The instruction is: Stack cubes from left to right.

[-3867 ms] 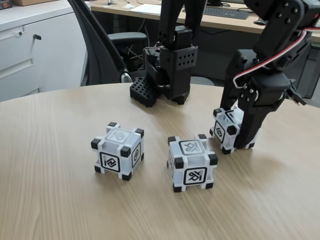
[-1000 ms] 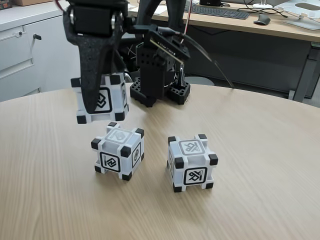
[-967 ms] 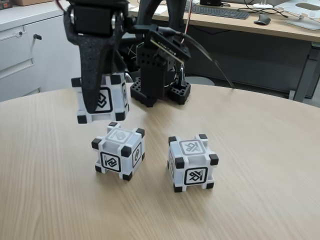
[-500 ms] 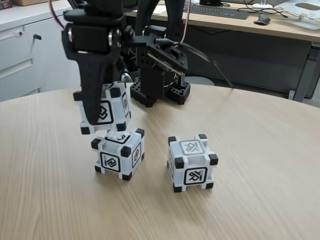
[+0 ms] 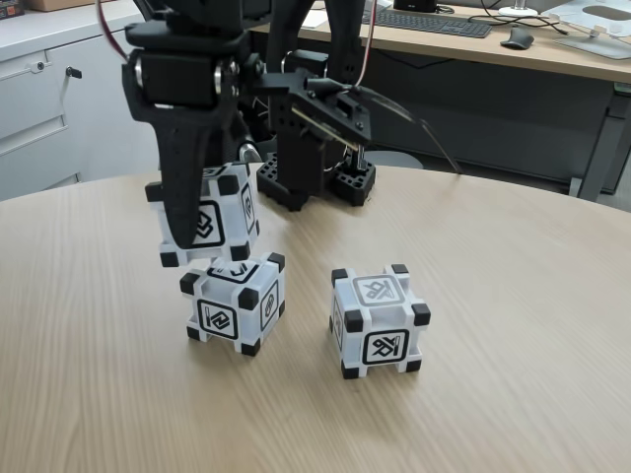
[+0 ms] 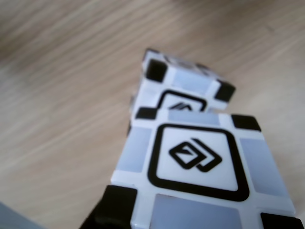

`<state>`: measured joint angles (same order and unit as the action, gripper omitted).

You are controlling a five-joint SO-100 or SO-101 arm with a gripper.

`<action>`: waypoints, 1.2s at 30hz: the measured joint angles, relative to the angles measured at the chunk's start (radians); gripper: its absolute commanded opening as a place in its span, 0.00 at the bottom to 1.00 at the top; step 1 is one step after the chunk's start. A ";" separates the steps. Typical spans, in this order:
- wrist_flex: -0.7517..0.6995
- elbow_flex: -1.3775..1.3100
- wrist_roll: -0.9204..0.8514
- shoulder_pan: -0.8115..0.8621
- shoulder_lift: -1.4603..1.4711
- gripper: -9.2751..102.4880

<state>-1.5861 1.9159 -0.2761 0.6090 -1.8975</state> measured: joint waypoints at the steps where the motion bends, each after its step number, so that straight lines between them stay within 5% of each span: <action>1: 0.000 0.000 0.000 0.000 0.000 0.14; 11: 0.000 0.000 -0.006 0.000 0.000 0.37; 32: 0.000 0.000 -0.017 -0.003 0.000 0.38; 36: 0.000 0.000 0.025 -0.104 0.000 0.39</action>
<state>-1.5861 1.9159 -0.2516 0.5047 -1.8975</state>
